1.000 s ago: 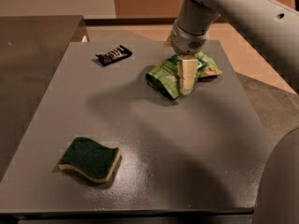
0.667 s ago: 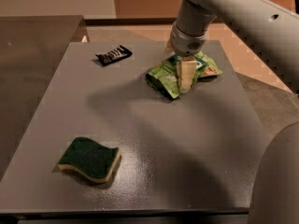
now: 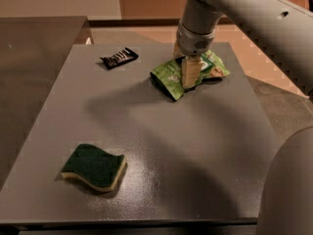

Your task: Move green rice chip bag near rxbar chocolate

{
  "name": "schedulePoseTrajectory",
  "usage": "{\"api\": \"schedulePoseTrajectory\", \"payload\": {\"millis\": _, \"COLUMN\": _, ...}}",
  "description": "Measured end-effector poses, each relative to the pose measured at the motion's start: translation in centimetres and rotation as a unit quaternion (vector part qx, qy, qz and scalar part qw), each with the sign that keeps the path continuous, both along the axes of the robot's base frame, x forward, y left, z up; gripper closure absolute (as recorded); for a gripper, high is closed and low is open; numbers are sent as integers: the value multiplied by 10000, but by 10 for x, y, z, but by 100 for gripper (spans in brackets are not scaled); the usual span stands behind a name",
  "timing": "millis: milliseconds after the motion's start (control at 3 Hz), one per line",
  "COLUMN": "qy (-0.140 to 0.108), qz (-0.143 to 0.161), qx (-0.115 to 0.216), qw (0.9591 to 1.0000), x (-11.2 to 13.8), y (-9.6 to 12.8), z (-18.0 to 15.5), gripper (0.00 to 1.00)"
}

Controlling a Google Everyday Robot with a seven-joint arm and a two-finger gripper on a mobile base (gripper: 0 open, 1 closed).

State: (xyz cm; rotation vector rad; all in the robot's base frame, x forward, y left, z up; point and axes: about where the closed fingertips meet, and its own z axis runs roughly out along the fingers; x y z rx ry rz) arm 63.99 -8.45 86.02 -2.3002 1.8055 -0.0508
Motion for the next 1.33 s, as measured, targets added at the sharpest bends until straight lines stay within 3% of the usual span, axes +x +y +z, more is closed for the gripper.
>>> {"api": "schedulePoseTrajectory", "payload": {"millis": 333, "qy": -188, "qz": 190, "qx": 162, "qw": 9995, "x": 1, "y": 24, "z": 22, "gripper": 88}}
{"api": "schedulePoseTrajectory", "payload": {"millis": 667, "qy": -343, "qz": 463, "qx": 334, "qw": 9978, "x": 1, "y": 57, "z": 38, "gripper": 100}}
{"api": "schedulePoseTrajectory", "payload": {"millis": 1333, "qy": -687, "qz": 965, "qx": 578, "qw": 9913, "x": 8, "y": 119, "z": 48, "gripper": 100}}
